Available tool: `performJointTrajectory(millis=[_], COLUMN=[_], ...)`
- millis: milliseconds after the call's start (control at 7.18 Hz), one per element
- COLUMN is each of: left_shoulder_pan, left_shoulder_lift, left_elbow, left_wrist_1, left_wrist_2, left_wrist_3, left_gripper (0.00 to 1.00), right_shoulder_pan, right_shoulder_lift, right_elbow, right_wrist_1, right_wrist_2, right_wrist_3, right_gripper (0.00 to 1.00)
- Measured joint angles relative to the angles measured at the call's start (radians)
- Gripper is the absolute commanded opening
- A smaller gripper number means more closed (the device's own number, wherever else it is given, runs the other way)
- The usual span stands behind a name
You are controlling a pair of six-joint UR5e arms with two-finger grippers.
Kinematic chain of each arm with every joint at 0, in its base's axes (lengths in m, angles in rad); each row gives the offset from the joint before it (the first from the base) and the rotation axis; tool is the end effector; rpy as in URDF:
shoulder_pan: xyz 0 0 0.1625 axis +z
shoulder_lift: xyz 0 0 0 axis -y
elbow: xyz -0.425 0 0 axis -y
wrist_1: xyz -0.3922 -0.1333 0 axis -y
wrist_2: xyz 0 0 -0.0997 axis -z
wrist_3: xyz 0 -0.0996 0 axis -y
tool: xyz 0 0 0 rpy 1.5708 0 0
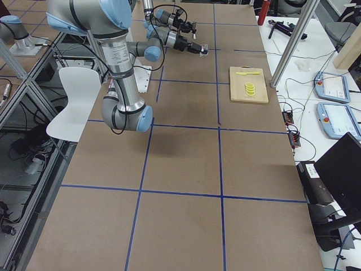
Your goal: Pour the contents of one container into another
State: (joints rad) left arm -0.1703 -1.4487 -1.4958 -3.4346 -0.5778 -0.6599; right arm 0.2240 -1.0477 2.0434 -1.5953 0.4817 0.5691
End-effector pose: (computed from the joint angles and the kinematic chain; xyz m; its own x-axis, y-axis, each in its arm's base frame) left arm 0.3353 -0.2776 0.5567 0.6645 0.3236 -0.6736 0.6351 0.2305 0.7372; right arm -0.4578 -0.3315 0.1453 0.9841 -0.1761 0.0236 0.0236 0.2614 0.9649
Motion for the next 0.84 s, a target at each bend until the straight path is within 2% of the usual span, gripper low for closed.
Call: performJointTrajectory(millis=[836], left_shoulder_pan=[-0.004], left_shoulder_lift=[-0.007], left_elbow=[0.006], left_wrist_1=[0.017], left_wrist_2=[-0.149], left_wrist_3=[-0.003], left_gripper=[0.00], right_shoulder_pan=[0.000], right_shoulder_lift=[-0.003], right_elbow=[0.000], right_wrist_1=[0.000], right_wrist_2=[0.000], right_wrist_3=[0.000], right_gripper=[0.00])
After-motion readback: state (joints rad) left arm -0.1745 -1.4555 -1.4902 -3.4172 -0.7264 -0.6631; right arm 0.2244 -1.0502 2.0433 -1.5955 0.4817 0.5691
